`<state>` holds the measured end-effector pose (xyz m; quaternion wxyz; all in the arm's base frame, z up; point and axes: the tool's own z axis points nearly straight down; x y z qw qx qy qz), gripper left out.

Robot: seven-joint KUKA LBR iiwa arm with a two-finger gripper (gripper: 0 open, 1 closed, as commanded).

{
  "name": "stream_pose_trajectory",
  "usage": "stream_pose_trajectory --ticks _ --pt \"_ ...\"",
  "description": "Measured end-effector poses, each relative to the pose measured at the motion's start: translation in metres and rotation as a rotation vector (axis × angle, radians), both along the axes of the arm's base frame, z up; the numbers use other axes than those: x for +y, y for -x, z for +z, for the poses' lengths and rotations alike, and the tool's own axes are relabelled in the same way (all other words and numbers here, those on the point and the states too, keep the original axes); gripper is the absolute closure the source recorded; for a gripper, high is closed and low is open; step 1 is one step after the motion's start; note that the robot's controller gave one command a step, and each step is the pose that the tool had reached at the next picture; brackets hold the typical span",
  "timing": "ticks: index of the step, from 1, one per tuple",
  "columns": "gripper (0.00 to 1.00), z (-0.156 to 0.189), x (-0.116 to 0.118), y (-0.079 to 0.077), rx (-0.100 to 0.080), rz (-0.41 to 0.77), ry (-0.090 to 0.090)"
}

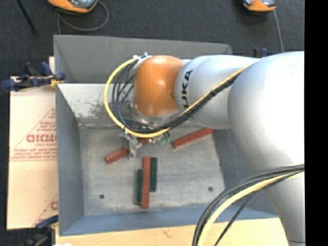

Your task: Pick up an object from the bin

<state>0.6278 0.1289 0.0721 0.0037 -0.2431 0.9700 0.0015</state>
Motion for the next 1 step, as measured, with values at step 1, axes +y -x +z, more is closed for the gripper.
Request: stream_pose_trajectory --ticks 1 --pt "1.00 0.1537 0.0096 0.0236 -0.007 -0.013 0.003"
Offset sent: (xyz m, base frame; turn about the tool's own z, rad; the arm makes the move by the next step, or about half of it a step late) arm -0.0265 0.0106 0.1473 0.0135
